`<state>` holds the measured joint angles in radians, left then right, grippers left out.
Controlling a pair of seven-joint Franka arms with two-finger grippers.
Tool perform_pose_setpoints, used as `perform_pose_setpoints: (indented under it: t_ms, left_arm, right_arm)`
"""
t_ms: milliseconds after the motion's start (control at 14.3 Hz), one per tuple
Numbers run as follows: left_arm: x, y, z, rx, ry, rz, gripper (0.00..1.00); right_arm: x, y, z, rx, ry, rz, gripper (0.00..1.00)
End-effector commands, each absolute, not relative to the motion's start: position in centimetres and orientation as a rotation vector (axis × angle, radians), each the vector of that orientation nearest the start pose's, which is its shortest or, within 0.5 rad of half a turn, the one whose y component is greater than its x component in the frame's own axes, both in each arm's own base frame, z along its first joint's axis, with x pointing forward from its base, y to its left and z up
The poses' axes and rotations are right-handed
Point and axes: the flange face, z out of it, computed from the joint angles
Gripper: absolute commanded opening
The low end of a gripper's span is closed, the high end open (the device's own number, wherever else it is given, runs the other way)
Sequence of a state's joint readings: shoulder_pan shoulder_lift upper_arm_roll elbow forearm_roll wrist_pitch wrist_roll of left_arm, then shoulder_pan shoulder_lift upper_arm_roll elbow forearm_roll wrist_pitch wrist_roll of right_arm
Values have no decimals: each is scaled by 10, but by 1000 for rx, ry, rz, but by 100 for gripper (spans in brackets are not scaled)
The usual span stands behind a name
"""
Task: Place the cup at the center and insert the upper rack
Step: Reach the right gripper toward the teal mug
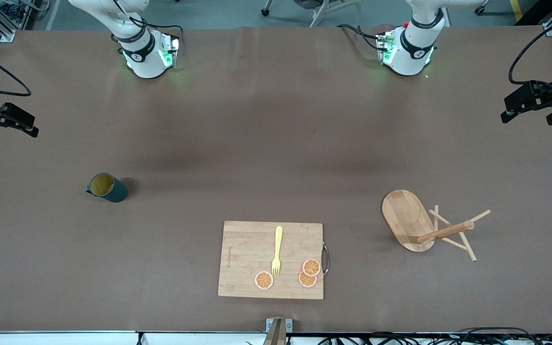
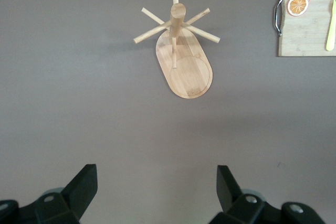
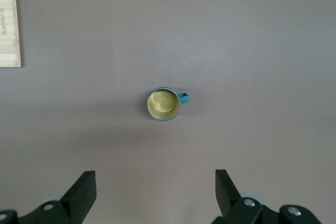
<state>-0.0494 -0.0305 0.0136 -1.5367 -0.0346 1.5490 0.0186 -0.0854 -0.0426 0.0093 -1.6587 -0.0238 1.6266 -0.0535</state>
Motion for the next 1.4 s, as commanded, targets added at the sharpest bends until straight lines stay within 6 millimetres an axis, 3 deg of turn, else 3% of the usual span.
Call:
perform_pose_setpoints:
  t_ms: [0, 490, 771, 1051, 1121, 1331]
  left_arm:
    - [543, -23, 662, -3171, 85, -97, 100]
    - [543, -24, 659, -3171, 87, -75, 100]
    - [543, -24, 658, -3171, 88, -72, 100]
    - [543, -24, 658, -3169, 87, -72, 100]
    - [543, -24, 658, -3169, 87, -72, 100]
    - [543, -24, 658, -3169, 87, -72, 100]
  right_arm:
    - [536, -42, 619, -3173, 39, -36, 100]
    - [539, -45, 611, -3171, 47, 0, 100]
    - [568, -37, 555, -3163, 14, 126, 100]
    - [600, -25, 478, -3150, -26, 253, 100]
    - [604, -17, 466, -3147, -48, 279, 100]
    - [611, -16, 413, -3135, -51, 358, 100]
